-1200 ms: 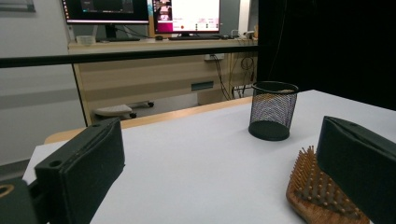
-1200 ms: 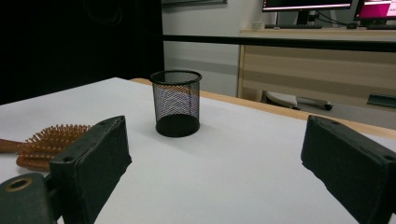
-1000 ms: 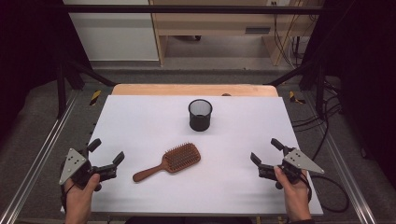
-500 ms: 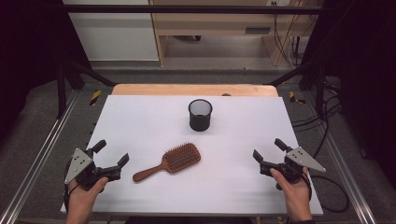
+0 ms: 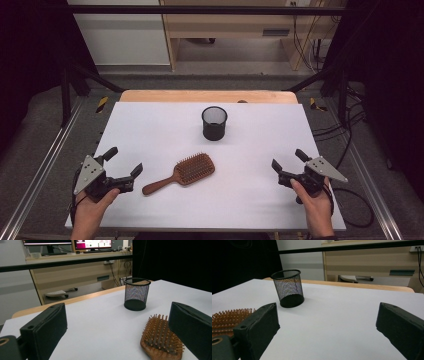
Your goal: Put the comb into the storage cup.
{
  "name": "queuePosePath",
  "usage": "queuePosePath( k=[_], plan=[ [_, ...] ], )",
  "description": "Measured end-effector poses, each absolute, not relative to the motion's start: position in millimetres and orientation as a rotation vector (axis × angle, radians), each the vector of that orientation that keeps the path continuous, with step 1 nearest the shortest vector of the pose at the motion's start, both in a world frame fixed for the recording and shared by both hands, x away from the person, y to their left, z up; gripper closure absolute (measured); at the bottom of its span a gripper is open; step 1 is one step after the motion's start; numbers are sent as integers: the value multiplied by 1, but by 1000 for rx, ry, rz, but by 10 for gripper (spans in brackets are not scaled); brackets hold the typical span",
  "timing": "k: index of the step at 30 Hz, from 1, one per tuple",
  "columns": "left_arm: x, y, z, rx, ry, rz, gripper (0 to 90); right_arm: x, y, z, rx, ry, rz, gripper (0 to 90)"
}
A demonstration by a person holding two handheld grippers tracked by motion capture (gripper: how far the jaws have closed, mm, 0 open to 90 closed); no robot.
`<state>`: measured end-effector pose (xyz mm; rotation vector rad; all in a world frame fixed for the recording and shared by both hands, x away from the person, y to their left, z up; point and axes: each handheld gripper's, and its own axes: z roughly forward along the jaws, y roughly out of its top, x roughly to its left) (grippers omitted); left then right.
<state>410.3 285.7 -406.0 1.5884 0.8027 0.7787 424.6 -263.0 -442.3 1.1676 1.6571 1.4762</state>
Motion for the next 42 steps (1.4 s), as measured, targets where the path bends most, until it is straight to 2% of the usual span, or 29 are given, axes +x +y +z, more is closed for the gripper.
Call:
queuePosePath(
  k=[4,13,20,25,30,32,36,38,39,40,42],
  plan=[
    [427,274,-405,1677,803,757,23,424,-262,-442,1160,1663,1471,43],
    [466,250,-410,1762,846,694,34,422,-264,-443,1170,1650,1461,43],
    [466,238,-417,1795,827,674,36,423,-262,-445,1174,1657,1452,44],
    [465,232,-430,1851,829,636,81,422,-259,-444,1161,1669,1445,45],
    [460,228,-441,1929,799,603,222,421,-258,-444,1154,1676,1442,48],
    [459,226,-442,1956,780,585,320,421,-258,-444,1156,1675,1445,48],
    [457,224,-443,1986,772,575,406,420,-258,-443,1151,1678,1449,49],
    [457,225,-444,1996,787,563,516,420,-258,-443,1149,1677,1454,51],
    [456,226,-445,2001,793,563,516,420,-258,-443,1149,1677,1454,51],
    [457,227,-446,2011,798,556,607,420,-258,-443,1152,1679,1454,55],
    [457,231,-445,2016,808,544,684,419,-258,-443,1147,1684,1455,58]
  ],
)
